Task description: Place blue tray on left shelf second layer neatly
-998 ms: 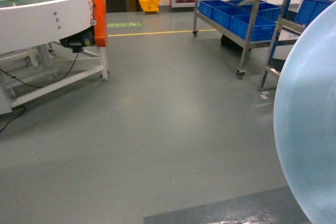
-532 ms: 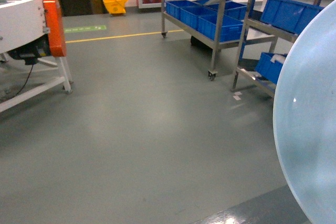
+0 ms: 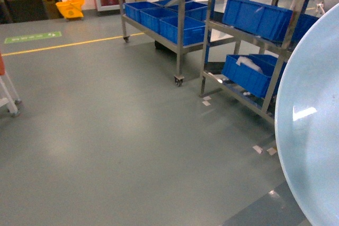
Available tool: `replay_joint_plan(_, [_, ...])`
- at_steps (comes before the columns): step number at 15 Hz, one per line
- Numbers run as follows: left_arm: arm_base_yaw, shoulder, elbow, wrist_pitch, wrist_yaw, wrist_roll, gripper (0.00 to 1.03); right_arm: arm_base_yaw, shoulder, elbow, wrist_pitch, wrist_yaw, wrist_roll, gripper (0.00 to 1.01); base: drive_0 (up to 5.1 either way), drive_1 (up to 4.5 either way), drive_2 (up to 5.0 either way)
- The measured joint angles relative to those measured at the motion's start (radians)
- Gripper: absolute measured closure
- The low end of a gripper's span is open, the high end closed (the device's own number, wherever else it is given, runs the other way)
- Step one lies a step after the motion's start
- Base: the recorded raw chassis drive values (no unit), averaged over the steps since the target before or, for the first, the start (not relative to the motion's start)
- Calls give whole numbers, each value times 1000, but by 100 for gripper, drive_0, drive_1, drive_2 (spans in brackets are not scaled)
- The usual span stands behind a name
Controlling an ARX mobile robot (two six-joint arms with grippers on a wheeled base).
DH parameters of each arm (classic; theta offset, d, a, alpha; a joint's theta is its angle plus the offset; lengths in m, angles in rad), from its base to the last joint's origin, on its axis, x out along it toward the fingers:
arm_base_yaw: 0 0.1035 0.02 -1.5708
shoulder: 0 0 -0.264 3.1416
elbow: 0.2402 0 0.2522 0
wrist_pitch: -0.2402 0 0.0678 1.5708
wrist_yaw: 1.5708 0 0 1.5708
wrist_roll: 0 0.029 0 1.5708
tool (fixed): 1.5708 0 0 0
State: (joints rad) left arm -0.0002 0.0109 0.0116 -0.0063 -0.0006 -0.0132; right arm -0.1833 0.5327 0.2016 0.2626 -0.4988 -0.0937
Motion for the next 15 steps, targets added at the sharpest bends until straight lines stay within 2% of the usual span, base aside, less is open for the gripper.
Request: replay_joint_plan(15, [0, 0, 0, 1, 0, 0, 5, 0, 1, 0, 0, 0, 0, 99, -155, 260, -570])
